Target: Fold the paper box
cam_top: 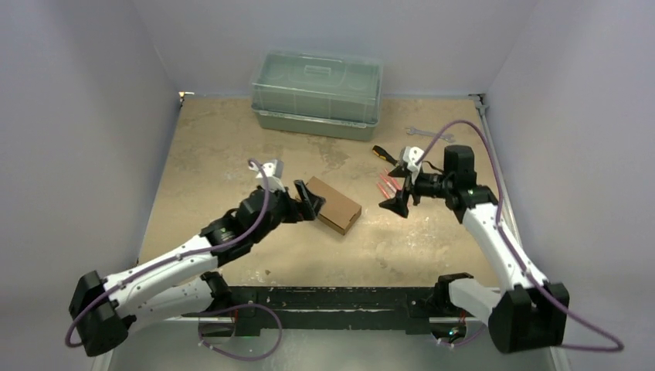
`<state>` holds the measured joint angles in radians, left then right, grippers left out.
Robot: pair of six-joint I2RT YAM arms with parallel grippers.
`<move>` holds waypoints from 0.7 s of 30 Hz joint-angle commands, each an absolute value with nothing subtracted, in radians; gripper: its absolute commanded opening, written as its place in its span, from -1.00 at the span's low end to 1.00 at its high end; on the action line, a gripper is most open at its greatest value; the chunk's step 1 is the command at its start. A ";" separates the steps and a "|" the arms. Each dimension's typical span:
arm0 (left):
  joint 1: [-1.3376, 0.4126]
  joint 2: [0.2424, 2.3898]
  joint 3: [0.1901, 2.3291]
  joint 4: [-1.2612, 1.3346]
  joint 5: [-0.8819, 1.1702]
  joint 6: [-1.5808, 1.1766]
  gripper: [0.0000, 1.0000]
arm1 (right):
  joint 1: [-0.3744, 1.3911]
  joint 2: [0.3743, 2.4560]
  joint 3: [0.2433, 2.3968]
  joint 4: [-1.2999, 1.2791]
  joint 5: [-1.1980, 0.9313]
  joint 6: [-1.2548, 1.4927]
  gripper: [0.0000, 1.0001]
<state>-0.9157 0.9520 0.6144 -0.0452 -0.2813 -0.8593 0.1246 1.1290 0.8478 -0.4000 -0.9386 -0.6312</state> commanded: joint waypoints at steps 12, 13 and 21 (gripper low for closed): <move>-0.326 1.239 0.594 0.174 0.289 -0.664 0.77 | 0.125 0.969 0.629 -0.326 -1.001 -0.724 0.98; -0.318 1.260 0.582 0.209 0.304 -0.676 0.69 | 0.126 0.973 0.626 -0.329 -0.988 -0.743 0.97; -0.277 1.412 0.576 0.358 0.362 -0.727 0.03 | 0.173 1.068 0.655 -0.310 -0.864 -0.741 0.21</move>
<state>-0.2935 1.3701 0.5648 0.2249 0.2943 -0.7063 0.1307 1.0191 0.6258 -0.3202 -0.9497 -0.7128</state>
